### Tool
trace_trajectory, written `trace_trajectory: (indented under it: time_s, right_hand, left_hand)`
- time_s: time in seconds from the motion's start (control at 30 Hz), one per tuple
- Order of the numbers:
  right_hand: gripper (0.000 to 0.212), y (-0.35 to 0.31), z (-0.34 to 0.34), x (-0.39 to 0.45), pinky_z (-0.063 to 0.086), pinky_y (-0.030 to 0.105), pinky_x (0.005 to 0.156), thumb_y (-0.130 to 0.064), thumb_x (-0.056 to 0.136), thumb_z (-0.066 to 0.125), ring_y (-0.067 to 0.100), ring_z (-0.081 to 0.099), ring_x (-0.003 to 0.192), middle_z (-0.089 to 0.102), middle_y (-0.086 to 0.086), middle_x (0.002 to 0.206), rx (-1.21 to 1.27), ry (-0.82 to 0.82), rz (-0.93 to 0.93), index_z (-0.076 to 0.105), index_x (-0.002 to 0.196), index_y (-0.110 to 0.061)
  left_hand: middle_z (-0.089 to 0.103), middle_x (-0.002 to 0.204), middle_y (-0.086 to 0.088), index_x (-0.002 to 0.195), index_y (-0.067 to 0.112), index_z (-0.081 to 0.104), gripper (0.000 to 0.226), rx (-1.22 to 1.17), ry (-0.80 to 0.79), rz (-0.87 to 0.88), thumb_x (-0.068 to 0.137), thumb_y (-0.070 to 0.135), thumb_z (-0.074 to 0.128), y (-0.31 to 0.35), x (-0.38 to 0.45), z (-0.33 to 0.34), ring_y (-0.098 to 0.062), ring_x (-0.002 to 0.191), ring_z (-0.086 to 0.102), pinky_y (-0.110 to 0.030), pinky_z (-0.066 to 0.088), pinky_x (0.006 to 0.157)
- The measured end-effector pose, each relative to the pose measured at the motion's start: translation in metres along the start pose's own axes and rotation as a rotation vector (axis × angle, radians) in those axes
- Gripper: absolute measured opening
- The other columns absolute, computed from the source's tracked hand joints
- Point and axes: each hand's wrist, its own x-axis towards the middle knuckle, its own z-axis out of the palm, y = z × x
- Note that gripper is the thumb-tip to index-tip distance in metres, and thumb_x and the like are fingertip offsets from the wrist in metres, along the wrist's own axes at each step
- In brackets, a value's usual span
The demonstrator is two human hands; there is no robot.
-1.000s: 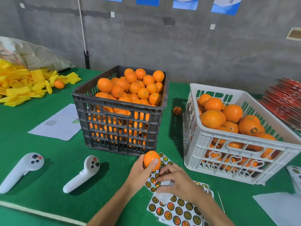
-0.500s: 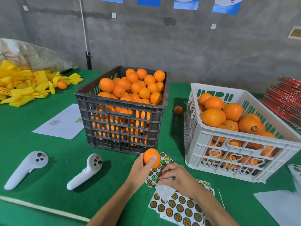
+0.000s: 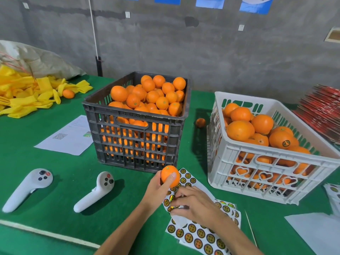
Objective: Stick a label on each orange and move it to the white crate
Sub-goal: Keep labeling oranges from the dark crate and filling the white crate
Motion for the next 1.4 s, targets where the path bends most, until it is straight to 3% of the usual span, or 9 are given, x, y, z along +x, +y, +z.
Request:
trace_trajectory:
  time_s: [0.17, 0.53, 0.7, 0.93, 1.03, 1.17, 1.27, 1.33, 1.4]
  right_hand:
    - [0.029, 0.001, 0.003, 0.000, 0.039, 0.027, 0.094, -0.060, 0.092, 0.064, 0.000, 0.052, 0.101, 0.059, -0.019, 0.103, 0.195, 0.042, 0.052, 0.078, 0.110, -0.042]
    - [0.018, 0.005, 0.001, 0.009, 0.048, 0.033, 0.090, -0.050, 0.084, 0.079, 0.012, 0.057, 0.095, 0.060, -0.013, 0.099, 0.516, -0.071, 0.175, 0.080, 0.100, -0.042]
    - [0.016, 0.007, -0.002, 0.012, 0.046, 0.031, 0.092, -0.049, 0.083, 0.081, 0.009, 0.056, 0.096, 0.058, -0.015, 0.095, 0.583, -0.114, 0.208, 0.081, 0.098, -0.041]
    - [0.019, 0.007, 0.004, 0.012, 0.041, 0.039, 0.105, -0.053, 0.087, 0.074, 0.012, 0.057, 0.106, 0.061, -0.014, 0.106, 0.412, -0.111, 0.227, 0.075, 0.101, -0.040]
    - [0.019, 0.006, 0.009, 0.007, 0.032, 0.030, 0.107, -0.049, 0.093, 0.069, 0.002, 0.052, 0.104, 0.058, -0.018, 0.105, 0.319, -0.066, 0.202, 0.073, 0.101, -0.033]
    - [0.013, -0.003, 0.011, 0.000, 0.026, 0.014, 0.094, -0.047, 0.103, 0.052, -0.009, 0.041, 0.101, 0.049, -0.023, 0.100, 0.183, -0.048, 0.171, 0.057, 0.096, -0.038]
    - [0.018, -0.010, 0.011, -0.004, 0.041, 0.023, 0.080, -0.043, 0.107, 0.045, 0.000, 0.048, 0.085, 0.052, -0.016, 0.092, 0.383, 0.038, 0.304, 0.051, 0.093, -0.032]
    - [0.027, -0.015, 0.010, -0.003, 0.050, 0.032, 0.075, -0.052, 0.104, 0.041, 0.006, 0.055, 0.080, 0.057, -0.012, 0.087, 0.643, 0.224, 0.455, 0.053, 0.095, -0.029]
    - [0.030, -0.020, 0.007, 0.003, 0.053, 0.027, 0.076, -0.056, 0.101, 0.039, 0.007, 0.061, 0.083, 0.061, -0.010, 0.090, 0.632, 0.478, 0.568, 0.053, 0.096, -0.029]
  left_hand:
    - [0.072, 0.116, 0.008, 0.129, 0.029, 0.063, 0.063, -0.016, 0.011, 0.000, 0.081, 0.070, 0.061, -0.001, 0.001, 0.000, -0.001, 0.101, 0.070, -0.015, 0.050, 0.080]
    - [0.071, 0.120, 0.006, 0.132, 0.029, 0.061, 0.053, -0.007, 0.008, -0.009, 0.091, 0.063, 0.063, -0.005, 0.004, -0.001, -0.008, 0.109, 0.069, -0.026, 0.054, 0.092]
    - [0.071, 0.119, 0.007, 0.133, 0.028, 0.061, 0.050, -0.003, 0.011, -0.004, 0.093, 0.059, 0.063, -0.002, 0.002, -0.001, -0.004, 0.105, 0.069, -0.018, 0.053, 0.084]
    - [0.072, 0.117, 0.006, 0.131, 0.027, 0.062, 0.046, -0.018, 0.008, -0.001, 0.095, 0.056, 0.064, 0.001, 0.000, -0.001, -0.003, 0.103, 0.070, -0.016, 0.051, 0.081]
    - [0.071, 0.118, 0.006, 0.132, 0.027, 0.061, 0.047, -0.020, 0.005, -0.009, 0.095, 0.056, 0.063, 0.001, 0.000, 0.000, -0.005, 0.106, 0.069, -0.016, 0.050, 0.082]
    - [0.071, 0.117, 0.006, 0.131, 0.028, 0.061, 0.049, -0.013, 0.015, -0.006, 0.093, 0.059, 0.063, 0.002, -0.001, -0.001, -0.003, 0.104, 0.069, -0.014, 0.049, 0.079]
    - [0.072, 0.117, 0.007, 0.130, 0.029, 0.062, 0.050, -0.025, 0.018, -0.013, 0.091, 0.061, 0.062, 0.003, -0.002, 0.000, -0.001, 0.100, 0.071, -0.013, 0.052, 0.076]
    - [0.072, 0.116, 0.009, 0.128, 0.031, 0.062, 0.048, -0.038, 0.013, -0.021, 0.092, 0.062, 0.062, 0.004, -0.003, 0.000, 0.000, 0.098, 0.071, -0.014, 0.053, 0.075]
    - [0.074, 0.114, 0.009, 0.125, 0.032, 0.065, 0.052, -0.050, 0.014, -0.021, 0.087, 0.066, 0.061, 0.003, -0.003, -0.001, 0.000, 0.098, 0.072, -0.018, 0.053, 0.081]
